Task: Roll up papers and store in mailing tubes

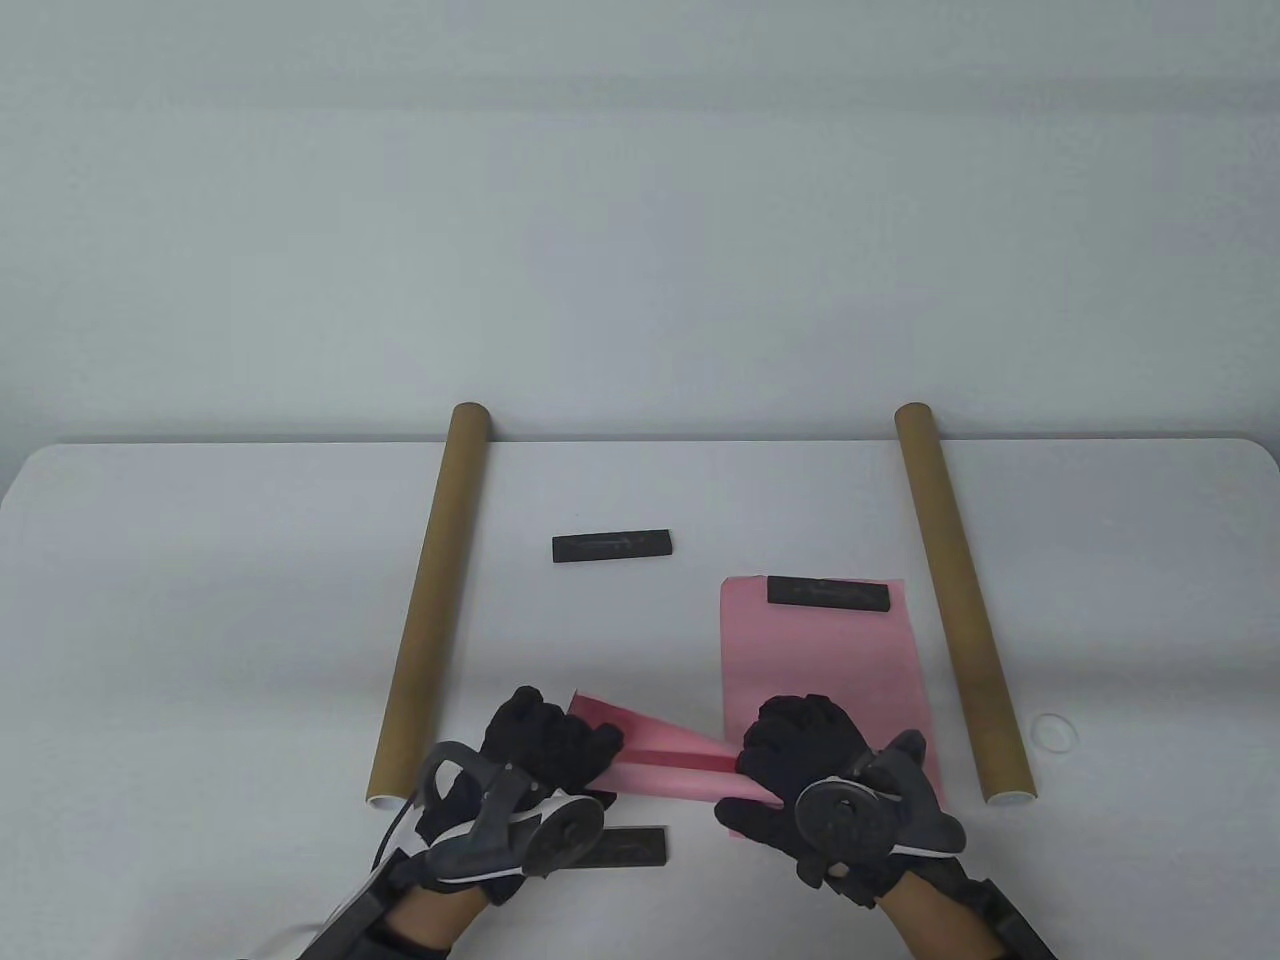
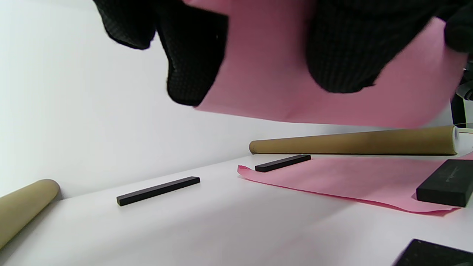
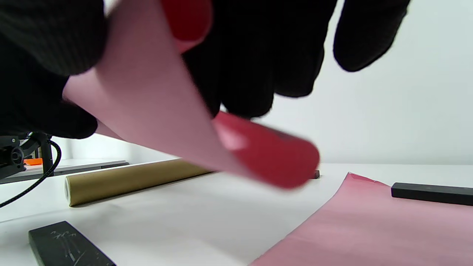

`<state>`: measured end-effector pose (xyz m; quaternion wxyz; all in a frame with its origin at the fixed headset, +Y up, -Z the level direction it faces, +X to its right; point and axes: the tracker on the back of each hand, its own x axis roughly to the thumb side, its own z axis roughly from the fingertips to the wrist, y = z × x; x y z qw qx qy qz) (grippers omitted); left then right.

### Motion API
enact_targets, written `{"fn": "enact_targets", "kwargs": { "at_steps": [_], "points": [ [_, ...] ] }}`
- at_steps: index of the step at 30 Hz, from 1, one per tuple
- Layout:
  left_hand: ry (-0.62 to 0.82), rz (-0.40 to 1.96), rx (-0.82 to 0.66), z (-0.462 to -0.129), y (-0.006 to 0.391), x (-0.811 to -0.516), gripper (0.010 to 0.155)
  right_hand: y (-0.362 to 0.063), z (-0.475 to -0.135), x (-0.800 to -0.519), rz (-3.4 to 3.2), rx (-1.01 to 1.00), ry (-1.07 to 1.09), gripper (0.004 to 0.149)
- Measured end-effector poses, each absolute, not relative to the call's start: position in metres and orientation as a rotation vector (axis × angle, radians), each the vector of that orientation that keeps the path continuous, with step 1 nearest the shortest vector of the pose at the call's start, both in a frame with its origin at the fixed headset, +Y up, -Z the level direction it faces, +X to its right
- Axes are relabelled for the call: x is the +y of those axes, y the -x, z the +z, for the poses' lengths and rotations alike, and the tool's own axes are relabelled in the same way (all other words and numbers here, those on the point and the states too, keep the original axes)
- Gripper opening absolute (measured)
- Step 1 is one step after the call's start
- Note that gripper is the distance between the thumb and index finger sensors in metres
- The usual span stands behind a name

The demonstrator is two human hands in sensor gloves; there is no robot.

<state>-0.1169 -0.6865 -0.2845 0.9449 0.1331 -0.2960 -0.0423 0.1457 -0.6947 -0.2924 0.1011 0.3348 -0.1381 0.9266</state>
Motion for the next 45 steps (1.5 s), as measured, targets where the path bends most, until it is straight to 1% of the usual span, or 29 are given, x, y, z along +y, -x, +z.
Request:
{"fn": "enact_targets", "kwargs": {
  "at_steps": [1,3,7,9,12,14,18,20,22,24,27,32,34,37,40,43,45],
  "points": [
    [-0.262,-0.078,-0.602,-0.285,0.118,-0.687,0.053,-0.145,-0.291,-0.694,2.747,-0.440,-0.997,0.067],
    [-0.254,-0.069,-0.599,-0.286,0.118,-0.687,0.052,-0.143,-0.291,-0.694,2.753,-0.433,-1.020,0.068],
    [-0.259,-0.073,-0.596,-0.286,0.119,-0.687,0.056,-0.143,-0.291,-0.695,2.736,-0.431,-0.999,0.055],
    [-0.262,-0.087,-0.597,-0.286,0.118,-0.687,0.059,-0.143,-0.292,-0.695,2.755,-0.407,-1.005,0.052],
    [-0.280,-0.102,-0.605,-0.284,0.117,-0.687,0.061,-0.143,-0.293,-0.696,2.722,-0.342,-1.015,0.056],
    [-0.286,-0.099,-0.606,-0.283,0.117,-0.684,0.057,-0.144,-0.294,-0.697,2.675,-0.314,-1.000,0.059],
    [-0.272,-0.068,-0.599,-0.284,0.121,-0.681,0.054,-0.143,-0.292,-0.696,2.717,-0.392,-1.003,0.067],
    [-0.262,-0.061,-0.593,-0.286,0.123,-0.681,0.054,-0.142,-0.290,-0.696,2.722,-0.416,-1.032,0.064],
    [-0.264,-0.069,-0.584,-0.287,0.125,-0.681,0.057,-0.141,-0.290,-0.695,2.705,-0.437,-1.013,0.057],
    [-0.281,-0.080,-0.582,-0.286,0.124,-0.681,0.060,-0.143,-0.290,-0.694,2.681,-0.440,-1.005,0.053],
    [-0.318,-0.098,-0.600,-0.282,0.121,-0.678,0.060,-0.146,-0.292,-0.693,2.658,-0.420,-0.985,0.056],
    [-0.291,-0.061,-0.609,-0.282,0.122,-0.677,0.058,-0.148,-0.290,-0.691,2.662,-0.474,-0.967,0.065],
    [-0.284,-0.054,-0.603,-0.285,0.124,-0.677,0.058,-0.145,-0.290,-0.692,2.717,-0.475,-0.993,0.064],
    [-0.292,-0.083,-0.595,-0.284,0.124,-0.678,0.061,-0.143,-0.290,-0.693,2.713,-0.438,-0.993,0.055],
    [-0.321,-0.102,-0.596,-0.282,0.122,-0.677,0.063,-0.144,-0.291,-0.693,2.701,-0.403,-0.997,0.053],
    [-0.319,-0.092,-0.611,-0.281,0.122,-0.674,0.059,-0.146,-0.291,-0.693,2.659,-0.387,-0.992,0.059],
    [-0.303,-0.080,-0.609,-0.282,0.123,-0.675,0.058,-0.146,-0.291,-0.692,2.649,-0.418,-0.982,0.063]
  ]
}}
